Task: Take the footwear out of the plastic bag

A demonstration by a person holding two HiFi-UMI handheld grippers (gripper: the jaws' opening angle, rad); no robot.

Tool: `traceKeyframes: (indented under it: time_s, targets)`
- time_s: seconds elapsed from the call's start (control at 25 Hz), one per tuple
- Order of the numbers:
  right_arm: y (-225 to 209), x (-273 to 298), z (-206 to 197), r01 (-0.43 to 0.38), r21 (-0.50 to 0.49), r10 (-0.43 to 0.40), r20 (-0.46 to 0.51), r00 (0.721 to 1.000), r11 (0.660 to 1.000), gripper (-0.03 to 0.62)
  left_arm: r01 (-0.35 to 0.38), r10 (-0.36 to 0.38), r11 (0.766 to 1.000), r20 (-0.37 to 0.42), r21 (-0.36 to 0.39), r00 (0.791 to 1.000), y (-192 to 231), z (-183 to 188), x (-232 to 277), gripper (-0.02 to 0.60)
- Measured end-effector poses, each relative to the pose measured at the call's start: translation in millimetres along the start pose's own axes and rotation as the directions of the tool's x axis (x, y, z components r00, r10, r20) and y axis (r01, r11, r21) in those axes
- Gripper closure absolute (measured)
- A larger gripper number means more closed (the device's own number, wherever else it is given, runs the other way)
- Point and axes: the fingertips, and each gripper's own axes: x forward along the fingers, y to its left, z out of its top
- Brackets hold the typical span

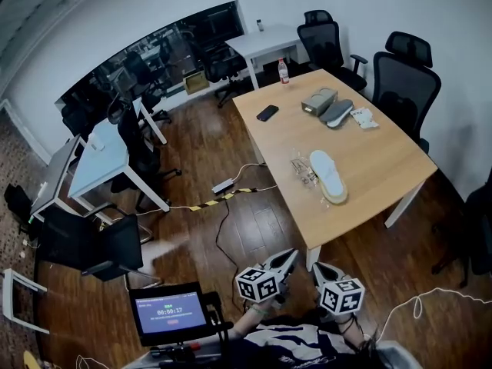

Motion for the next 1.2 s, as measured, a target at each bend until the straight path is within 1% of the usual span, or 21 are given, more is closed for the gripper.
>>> traceKeyframes:
  time_s: [0.16, 0.28, 0.44, 0.68, 0.84, 0.96, 1.2]
  targets:
    - [33, 1, -13, -0.005, -0.011, 0.005, 0.003, 1.0, 1.0, 0.606, -0.001, 0.001, 1.0, 0.011, 0.015, 1.0, 3, 2, -32, 0.577]
    - [57, 0, -26, -0.009, -0.017, 0.009, -0.013, 1.0, 1.0, 0.606, 0.002, -0.003, 1.0, 0.013, 0.031, 1.0, 3, 0, -54, 0.577]
    - [77, -5, -37, 0.0, -0.021, -0.001, -0.014, 1.0, 1.0, 0.606, 0.01, -0.01, 1.0, 0.014, 0.028, 1.0, 2, -6, -78, 0.577]
    - [83, -15, -45, 0.036, -0.018, -0.036, 0.005, 0.999, 0.999, 0.606, 0.035, -0.035, 0.999, 0.005, 0.026, 0.999, -6, -16, -94, 0.577]
    - [88, -25, -48, 0.07, -0.006, -0.07, 0.011, 0.997, 0.998, 0.606, 0.051, -0.05, 0.998, -0.011, 0.041, 0.999, -14, -17, -102, 0.577]
    - [92, -29, -47, 0.091, -0.008, -0.091, 0.013, 0.996, 0.996, 0.606, 0.061, -0.06, 0.998, -0.022, 0.035, 0.998, -18, -16, -107, 0.577]
    - [94, -28, -45, 0.102, -0.024, -0.102, 0.011, 0.995, 0.994, 0.606, 0.059, -0.059, 0.998, -0.021, 0.023, 0.998, -13, -15, -110, 0.577]
